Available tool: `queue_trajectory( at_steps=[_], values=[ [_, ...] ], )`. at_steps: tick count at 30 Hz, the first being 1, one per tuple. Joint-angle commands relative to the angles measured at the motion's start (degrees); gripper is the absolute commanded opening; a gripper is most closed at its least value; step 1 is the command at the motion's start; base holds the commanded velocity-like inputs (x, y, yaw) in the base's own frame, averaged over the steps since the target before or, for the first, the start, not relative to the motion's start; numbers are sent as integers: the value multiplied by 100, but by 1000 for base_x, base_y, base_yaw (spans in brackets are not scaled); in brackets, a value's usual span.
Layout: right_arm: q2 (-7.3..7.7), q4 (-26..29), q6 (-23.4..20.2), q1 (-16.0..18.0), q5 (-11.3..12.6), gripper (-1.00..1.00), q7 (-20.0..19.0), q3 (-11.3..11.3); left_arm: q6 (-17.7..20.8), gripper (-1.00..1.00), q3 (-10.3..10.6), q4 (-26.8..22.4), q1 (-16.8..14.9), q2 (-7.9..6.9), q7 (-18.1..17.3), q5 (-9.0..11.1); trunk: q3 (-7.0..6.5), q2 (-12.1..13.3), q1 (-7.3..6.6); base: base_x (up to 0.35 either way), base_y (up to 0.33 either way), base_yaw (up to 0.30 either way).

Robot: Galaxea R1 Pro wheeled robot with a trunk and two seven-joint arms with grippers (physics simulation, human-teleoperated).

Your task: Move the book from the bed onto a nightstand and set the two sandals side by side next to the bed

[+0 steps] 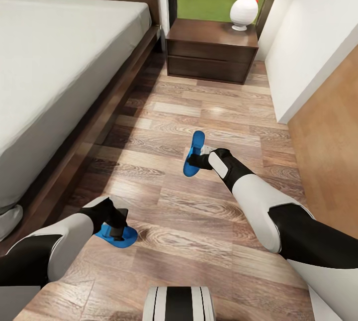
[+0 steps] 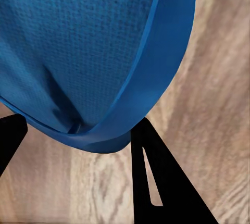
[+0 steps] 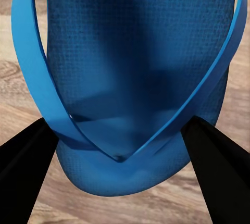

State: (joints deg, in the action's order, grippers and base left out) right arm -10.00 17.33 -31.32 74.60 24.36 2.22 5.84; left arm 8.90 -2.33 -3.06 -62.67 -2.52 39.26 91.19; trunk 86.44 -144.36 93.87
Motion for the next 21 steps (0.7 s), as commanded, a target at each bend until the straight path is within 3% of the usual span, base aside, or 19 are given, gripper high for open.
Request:
queue_trajectory(
  at_steps=[1,16,21],
  values=[
    [0,7,-19,2,25,-100,24,23,41,-100,-26,-10,1,-2,27,-41,3,-1,-1,0,0,0],
    [0,7,-15,2,25,-100,24,23,41,-100,-23,-326,1,-13,3,-40,3,-1,-1,0,0,0],
    [0,7,-15,2,25,-100,25,29,41,-100,-25,-334,1,-27,2,-40,114,-8,12,0,0,0]
  ],
)
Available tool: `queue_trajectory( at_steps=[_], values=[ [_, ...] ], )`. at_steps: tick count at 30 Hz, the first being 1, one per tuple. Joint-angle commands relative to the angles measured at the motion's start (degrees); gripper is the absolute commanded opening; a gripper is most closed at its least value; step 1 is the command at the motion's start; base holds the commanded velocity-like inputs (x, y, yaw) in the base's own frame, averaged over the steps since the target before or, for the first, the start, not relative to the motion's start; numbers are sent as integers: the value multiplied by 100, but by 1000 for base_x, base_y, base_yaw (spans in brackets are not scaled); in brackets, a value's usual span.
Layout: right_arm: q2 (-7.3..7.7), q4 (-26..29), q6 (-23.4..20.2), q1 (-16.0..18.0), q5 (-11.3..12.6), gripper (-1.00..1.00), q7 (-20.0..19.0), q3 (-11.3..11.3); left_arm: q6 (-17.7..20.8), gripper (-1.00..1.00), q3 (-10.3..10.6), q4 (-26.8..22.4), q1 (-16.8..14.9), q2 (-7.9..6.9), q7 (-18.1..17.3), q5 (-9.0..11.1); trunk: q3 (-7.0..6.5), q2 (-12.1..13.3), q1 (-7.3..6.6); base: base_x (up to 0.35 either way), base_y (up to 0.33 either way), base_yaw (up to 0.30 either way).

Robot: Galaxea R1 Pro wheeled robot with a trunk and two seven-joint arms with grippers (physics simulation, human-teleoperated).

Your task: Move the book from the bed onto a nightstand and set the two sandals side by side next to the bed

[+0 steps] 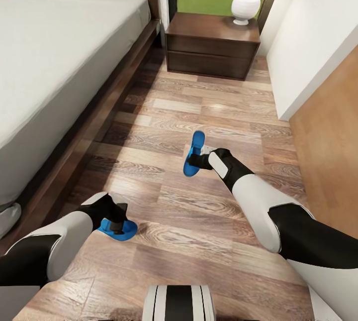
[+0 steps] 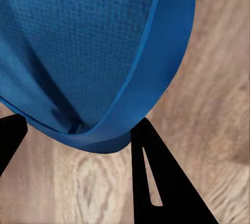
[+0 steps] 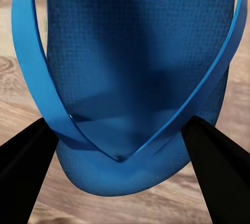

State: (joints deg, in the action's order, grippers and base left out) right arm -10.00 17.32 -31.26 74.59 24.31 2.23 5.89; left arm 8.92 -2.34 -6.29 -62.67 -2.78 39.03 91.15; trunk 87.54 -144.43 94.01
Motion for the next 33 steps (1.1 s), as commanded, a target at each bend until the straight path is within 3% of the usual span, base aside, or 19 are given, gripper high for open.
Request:
queue_trajectory(
  at_steps=[1,11,25,33],
  values=[
    [0,8,-21,2,30,-100,24,24,40,-100,-23,-11,0,-4,25,-36,26,-3,1,0,0,0],
    [0,8,-21,2,30,-100,23,26,40,-100,-29,-13,0,-12,25,-36,248,-16,27,0,0,0],
    [0,8,11,2,44,-100,-95,21,40,-100,-23,-13,0,-12,-4,-36,248,-16,27,0,0,0],
    [1,8,7,2,42,-100,-1250,18,40,-100,-22,-13,0,-42,-9,-36,248,-16,27,0,0,0]
  ],
)
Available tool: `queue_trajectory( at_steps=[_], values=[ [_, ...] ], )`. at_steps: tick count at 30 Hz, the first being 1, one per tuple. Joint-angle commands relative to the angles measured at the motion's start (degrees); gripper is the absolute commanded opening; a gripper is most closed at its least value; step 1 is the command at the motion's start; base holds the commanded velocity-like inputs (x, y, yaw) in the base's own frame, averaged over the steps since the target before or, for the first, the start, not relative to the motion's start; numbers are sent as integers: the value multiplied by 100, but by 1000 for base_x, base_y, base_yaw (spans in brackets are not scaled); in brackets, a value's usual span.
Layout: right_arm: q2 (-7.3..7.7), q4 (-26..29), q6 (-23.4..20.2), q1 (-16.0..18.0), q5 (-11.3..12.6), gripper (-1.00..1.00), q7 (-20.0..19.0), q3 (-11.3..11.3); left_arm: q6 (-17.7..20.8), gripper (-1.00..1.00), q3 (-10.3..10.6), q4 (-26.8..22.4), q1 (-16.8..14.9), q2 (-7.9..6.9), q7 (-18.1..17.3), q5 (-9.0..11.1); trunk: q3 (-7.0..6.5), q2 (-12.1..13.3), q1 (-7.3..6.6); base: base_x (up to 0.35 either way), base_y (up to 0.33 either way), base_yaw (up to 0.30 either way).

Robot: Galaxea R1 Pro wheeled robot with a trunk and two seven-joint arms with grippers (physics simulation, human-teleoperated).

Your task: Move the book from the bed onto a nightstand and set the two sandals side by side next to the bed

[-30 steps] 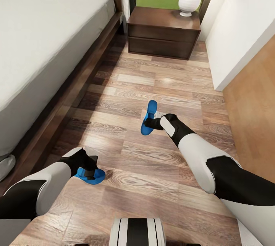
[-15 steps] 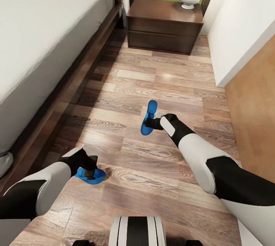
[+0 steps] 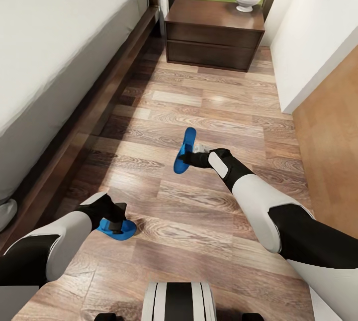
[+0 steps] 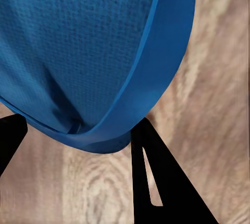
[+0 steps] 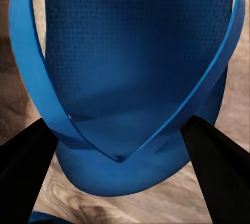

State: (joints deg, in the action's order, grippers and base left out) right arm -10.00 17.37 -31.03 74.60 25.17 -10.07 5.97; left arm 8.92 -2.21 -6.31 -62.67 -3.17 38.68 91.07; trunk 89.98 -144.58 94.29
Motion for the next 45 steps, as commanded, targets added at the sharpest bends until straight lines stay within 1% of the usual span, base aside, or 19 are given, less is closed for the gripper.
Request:
queue_trajectory(
  at_steps=[1,4,10,24,34,40,45],
  values=[
    [4,3,-16,2,-45,-100,-80,9,40,-100,-34,-10,1,-15,26,-28,3,-1,-1,0,0,0],
    [12,3,-17,2,-46,-100,-247,9,40,-100,-39,-10,1,-76,26,-28,3,-1,-1,0,0,0],
    [14,3,-17,2,-47,-100,-307,9,40,-100,-37,-10,1,-104,26,-28,3,-1,-1,0,0,0],
    [15,3,-17,2,-47,-100,-320,9,40,-100,-40,-14,1,-113,26,-28,313,-20,35,0,0,0],
    [15,3,-17,2,-47,-100,-329,9,40,-100,-35,-16,1,-113,11,-28,313,-20,35,0,0,0],
    [15,3,-17,2,-47,-100,-329,9,40,-100,-34,-11,1,-113,-202,-33,313,-20,35,0,0,0],
    [15,3,-17,2,-47,-100,-329,9,40,-100,-34,-11,1,-113,-272,-36,313,-20,35,0,0,0]
  ],
)
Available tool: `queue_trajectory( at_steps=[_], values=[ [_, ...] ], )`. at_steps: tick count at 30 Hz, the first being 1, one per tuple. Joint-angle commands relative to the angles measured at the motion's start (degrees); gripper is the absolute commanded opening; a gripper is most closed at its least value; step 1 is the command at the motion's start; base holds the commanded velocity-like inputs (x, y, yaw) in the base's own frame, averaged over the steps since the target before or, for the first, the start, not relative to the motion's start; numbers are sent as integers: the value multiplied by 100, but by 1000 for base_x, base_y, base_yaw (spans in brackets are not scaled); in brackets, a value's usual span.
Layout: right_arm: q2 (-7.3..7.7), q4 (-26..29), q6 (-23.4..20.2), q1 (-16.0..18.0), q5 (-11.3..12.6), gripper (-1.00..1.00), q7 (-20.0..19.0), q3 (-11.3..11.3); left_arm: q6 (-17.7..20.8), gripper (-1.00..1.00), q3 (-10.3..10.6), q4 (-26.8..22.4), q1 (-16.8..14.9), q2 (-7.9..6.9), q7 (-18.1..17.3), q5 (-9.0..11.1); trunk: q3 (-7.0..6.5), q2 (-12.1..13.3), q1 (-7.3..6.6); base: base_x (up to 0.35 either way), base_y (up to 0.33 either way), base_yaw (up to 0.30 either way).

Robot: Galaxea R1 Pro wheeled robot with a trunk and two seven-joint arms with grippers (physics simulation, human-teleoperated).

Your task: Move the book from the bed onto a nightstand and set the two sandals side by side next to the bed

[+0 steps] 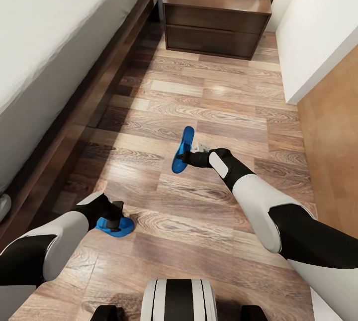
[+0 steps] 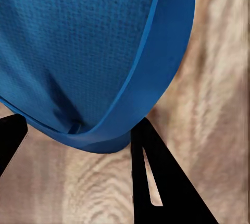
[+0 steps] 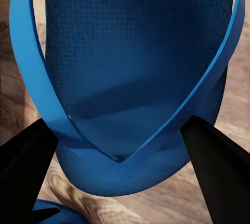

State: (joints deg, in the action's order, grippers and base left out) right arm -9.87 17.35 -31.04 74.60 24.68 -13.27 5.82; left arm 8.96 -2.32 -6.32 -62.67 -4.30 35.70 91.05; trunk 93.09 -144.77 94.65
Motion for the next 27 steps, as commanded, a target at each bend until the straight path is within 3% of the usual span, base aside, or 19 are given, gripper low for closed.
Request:
queue_trajectory(
  at_steps=[1,9,27],
  values=[
    [3,5,-17,2,1,-100,-9,24,35,-100,-23,-10,0,-1,22,-34,25,-2,2,0,0,0],
    [3,5,-17,2,1,-100,-9,24,35,-100,-23,-10,0,-1,3,-35,202,-13,22,0,0,0],
    [3,5,-17,2,1,-100,-9,24,37,-100,-23,-10,0,-1,-9,-35,202,-13,22,0,0,0]
  ],
)
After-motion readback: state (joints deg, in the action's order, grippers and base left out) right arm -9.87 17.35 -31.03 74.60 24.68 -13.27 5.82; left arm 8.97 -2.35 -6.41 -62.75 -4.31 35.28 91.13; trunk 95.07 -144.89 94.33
